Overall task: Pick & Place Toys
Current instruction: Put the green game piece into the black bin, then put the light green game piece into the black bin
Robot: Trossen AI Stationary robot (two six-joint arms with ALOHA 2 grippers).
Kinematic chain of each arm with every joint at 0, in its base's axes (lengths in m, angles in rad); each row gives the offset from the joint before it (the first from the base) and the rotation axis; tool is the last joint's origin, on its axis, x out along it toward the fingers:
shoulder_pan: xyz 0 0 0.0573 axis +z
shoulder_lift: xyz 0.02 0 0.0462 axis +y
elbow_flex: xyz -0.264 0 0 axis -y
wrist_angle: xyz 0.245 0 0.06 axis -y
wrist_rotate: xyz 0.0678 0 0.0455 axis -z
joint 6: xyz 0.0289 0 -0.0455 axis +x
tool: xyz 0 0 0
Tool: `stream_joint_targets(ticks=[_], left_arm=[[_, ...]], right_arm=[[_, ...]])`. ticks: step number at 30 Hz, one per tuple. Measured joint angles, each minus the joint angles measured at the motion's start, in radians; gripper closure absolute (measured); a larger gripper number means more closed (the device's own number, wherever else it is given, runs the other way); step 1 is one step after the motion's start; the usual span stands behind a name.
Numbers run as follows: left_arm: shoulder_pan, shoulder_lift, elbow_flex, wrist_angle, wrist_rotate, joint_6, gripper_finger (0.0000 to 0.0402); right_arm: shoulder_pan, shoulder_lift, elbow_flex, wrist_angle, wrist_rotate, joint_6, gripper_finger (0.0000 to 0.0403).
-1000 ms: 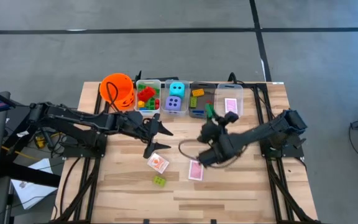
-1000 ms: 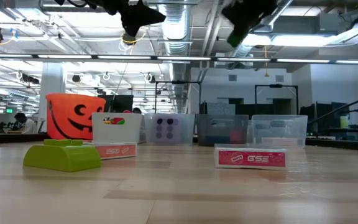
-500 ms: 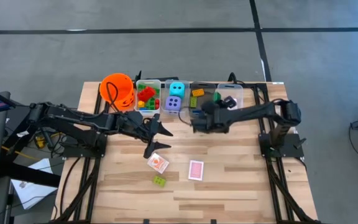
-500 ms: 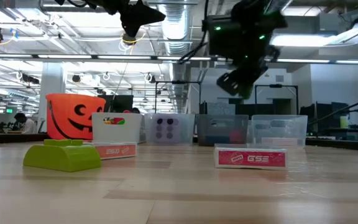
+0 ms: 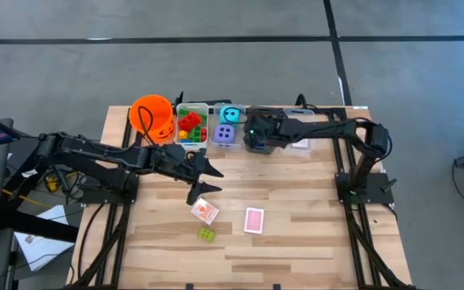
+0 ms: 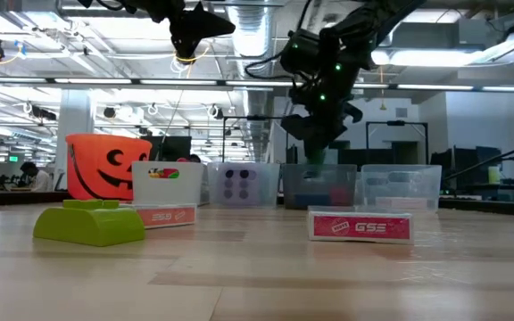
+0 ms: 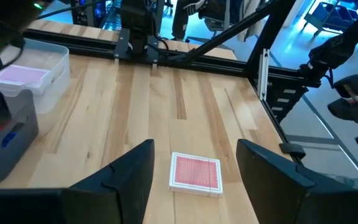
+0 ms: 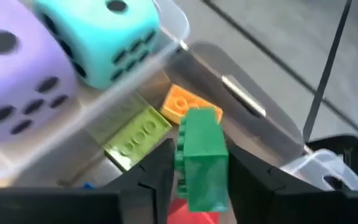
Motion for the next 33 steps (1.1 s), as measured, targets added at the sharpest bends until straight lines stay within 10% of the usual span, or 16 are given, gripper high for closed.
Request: stream_joint_targets(ticks=[13,22,33], left_arm=[[0.0,0.0,0.0,-0.004,0.0,-0.002,0.0183],[-0.008,0.0,0.0,-0.012,0.008,-0.001,0.018],[-0.235,0.03,-0.122,0.077,0.066,0.144,0.018]], right_arm=[[0.079,0.0,0.0,-0.073,-0.033,-0.01,0.0141],[0.372,0.0,0.0,-0.09,-0.003,0.028,0.0139],[0.737,0.0,0.0,-0.072,0.31,0.411,0.0139]])
